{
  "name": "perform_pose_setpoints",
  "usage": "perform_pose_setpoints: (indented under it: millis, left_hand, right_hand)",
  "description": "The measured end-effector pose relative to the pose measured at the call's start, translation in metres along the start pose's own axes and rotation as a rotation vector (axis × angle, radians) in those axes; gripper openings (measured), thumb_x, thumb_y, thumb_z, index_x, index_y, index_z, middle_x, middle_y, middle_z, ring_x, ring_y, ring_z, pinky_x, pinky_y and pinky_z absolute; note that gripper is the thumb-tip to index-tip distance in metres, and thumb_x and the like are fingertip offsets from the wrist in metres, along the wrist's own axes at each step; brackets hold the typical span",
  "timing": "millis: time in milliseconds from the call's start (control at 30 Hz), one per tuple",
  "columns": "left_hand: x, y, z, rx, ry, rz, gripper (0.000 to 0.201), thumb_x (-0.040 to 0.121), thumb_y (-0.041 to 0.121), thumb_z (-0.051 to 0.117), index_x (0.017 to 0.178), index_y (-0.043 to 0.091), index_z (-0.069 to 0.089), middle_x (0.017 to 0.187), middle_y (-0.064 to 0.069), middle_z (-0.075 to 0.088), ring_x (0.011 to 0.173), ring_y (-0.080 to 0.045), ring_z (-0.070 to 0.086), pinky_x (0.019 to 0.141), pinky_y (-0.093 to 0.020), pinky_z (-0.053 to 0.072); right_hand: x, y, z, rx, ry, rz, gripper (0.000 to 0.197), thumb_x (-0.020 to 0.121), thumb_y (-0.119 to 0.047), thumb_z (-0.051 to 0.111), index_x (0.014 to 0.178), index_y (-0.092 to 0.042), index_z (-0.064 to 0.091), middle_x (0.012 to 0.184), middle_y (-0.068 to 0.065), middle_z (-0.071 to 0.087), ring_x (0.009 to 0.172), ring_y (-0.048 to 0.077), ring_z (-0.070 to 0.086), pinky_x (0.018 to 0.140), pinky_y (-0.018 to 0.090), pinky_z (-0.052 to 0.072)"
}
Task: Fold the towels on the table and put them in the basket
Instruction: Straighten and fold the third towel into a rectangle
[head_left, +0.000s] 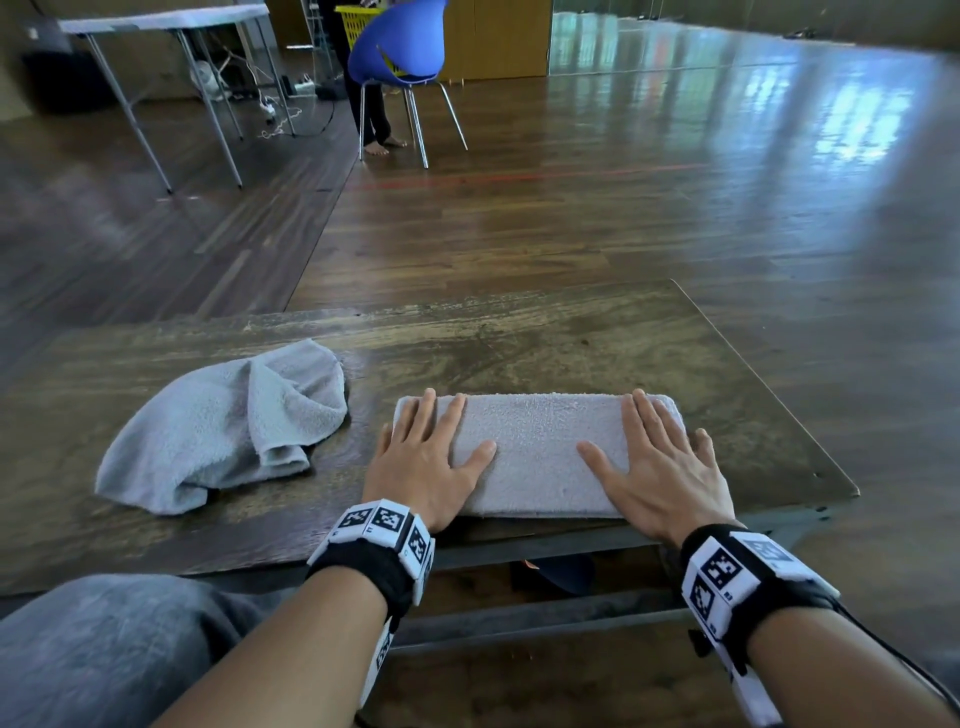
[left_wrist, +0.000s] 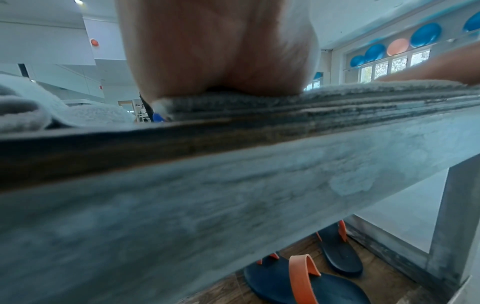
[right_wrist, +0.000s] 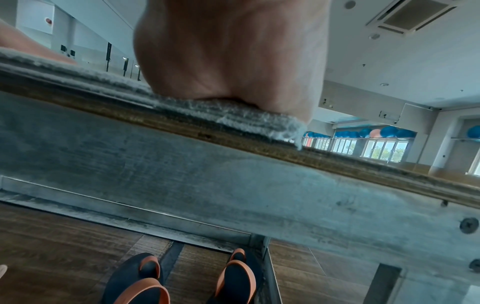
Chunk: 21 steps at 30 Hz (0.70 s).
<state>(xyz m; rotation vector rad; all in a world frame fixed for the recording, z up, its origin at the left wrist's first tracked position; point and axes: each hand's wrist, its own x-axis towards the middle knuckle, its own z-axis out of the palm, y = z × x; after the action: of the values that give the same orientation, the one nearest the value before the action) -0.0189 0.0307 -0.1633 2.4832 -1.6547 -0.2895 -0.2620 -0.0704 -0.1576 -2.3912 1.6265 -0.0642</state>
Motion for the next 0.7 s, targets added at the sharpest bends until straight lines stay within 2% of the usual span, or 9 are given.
perform_pose_setpoints:
  millis: [233,467,600,700]
  left_hand:
    - [-0.005,-0.009,-0.008,-0.003,-0.017,-0.014,0.082,0.087,0.082,0.011,0.156,0.042,-0.007,0.166,0.010,-0.014,0.152,-0.009,-0.013,0.125,-0.043,-0.001]
    - [-0.004,-0.012,-0.006,-0.001,0.005,-0.012,0.084,0.085,0.084,0.010,0.156,0.042,-0.008,0.166,0.011,-0.012,0.153,-0.008,-0.011,0.125,-0.042,0.000]
    - [-0.004,-0.011,-0.005,0.003,0.020,-0.019,0.084,0.084,0.084,0.009,0.156,0.042,-0.008,0.166,0.011,-0.012,0.153,-0.009,-0.011,0.125,-0.042,0.001]
    - [-0.004,-0.009,-0.008,0.011,-0.026,-0.032,0.081,0.087,0.080,0.010,0.156,0.041,-0.010,0.165,0.010,-0.016,0.152,-0.009,-0.015,0.125,-0.043,-0.001]
  right_hand:
    - [-0.001,0.000,-0.001,-0.013,0.003,0.045,0.100,0.086,-0.085,0.007,0.161,-0.022,-0.009,0.169,-0.009,-0.015,0.153,0.006,-0.018,0.125,0.049,-0.006]
    - [-0.002,0.006,-0.007,0.000,-0.056,0.123,0.087,0.094,-0.073,0.009,0.161,-0.021,-0.011,0.169,-0.008,-0.017,0.155,0.013,-0.015,0.125,0.049,-0.005]
    - [-0.002,0.011,-0.008,0.018,-0.062,0.172,0.080,0.099,-0.065,0.007,0.161,-0.019,-0.011,0.170,-0.007,-0.013,0.155,0.015,-0.016,0.125,0.052,-0.005]
    - [-0.003,0.011,-0.010,0.031,-0.062,0.185,0.076,0.100,-0.062,0.007,0.161,-0.020,-0.010,0.170,-0.007,-0.012,0.155,0.017,-0.016,0.124,0.053,-0.005]
